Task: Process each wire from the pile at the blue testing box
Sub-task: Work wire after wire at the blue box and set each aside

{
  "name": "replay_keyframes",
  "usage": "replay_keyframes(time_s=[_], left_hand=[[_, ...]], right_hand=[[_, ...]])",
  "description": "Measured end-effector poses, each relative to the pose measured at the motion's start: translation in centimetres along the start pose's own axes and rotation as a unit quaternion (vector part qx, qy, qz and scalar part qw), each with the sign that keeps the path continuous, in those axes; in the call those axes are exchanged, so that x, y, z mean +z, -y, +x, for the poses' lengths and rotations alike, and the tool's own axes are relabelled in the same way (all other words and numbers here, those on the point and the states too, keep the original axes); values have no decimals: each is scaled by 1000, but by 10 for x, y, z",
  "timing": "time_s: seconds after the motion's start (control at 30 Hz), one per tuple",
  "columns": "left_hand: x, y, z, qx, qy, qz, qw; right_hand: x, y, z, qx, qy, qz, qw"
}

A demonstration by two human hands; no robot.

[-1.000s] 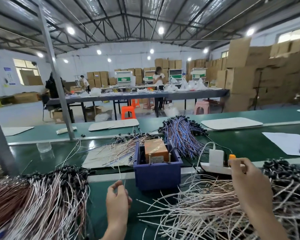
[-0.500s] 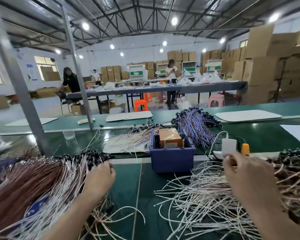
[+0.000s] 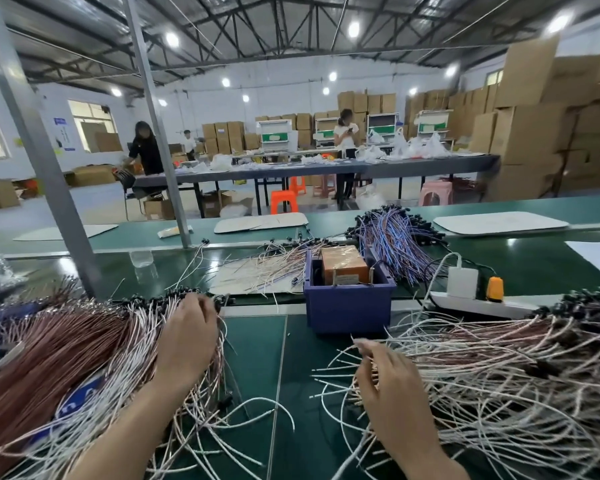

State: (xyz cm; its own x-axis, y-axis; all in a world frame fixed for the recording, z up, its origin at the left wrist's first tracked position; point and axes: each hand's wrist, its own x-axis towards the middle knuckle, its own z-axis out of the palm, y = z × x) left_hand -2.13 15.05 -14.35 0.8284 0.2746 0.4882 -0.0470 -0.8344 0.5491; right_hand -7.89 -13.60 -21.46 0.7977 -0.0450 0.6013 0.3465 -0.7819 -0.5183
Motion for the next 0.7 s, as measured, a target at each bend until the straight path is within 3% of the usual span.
replay_keyframes(time_s=[0.1,0.17,0.2,0.27,0.3,0.33,0.37,0.57,0.63,0.7], left_hand=[[-10,-50,-9,133,-25,-66,989],[-10,-82,-22,227,6,-89,970],[-7,-96,-28,279,20,-85,956],[8,-113,-36,381,43,-42,923],[17,-117,-38,410,66,-16,909],[26,-119,-39,421,91,7,903],[34,-118,-40,418,108,25,902],[78,-111,-55,339,222,22,914],[94,-108,-67,312,275,7,909],[106,-104,-77,304,274,6,912]], right_hand=[[-11,9,13,22,-14,121,992],[-21,20,29,106,-3,310,945],[-23,23,39,171,2,438,882],[-31,21,56,277,27,662,696],[-35,17,61,293,44,721,627],[-37,13,63,293,61,753,585],[-38,9,62,290,70,767,568],[-25,-21,52,273,39,789,549],[-24,-32,51,280,34,785,552],[-22,-37,51,286,52,774,562]])
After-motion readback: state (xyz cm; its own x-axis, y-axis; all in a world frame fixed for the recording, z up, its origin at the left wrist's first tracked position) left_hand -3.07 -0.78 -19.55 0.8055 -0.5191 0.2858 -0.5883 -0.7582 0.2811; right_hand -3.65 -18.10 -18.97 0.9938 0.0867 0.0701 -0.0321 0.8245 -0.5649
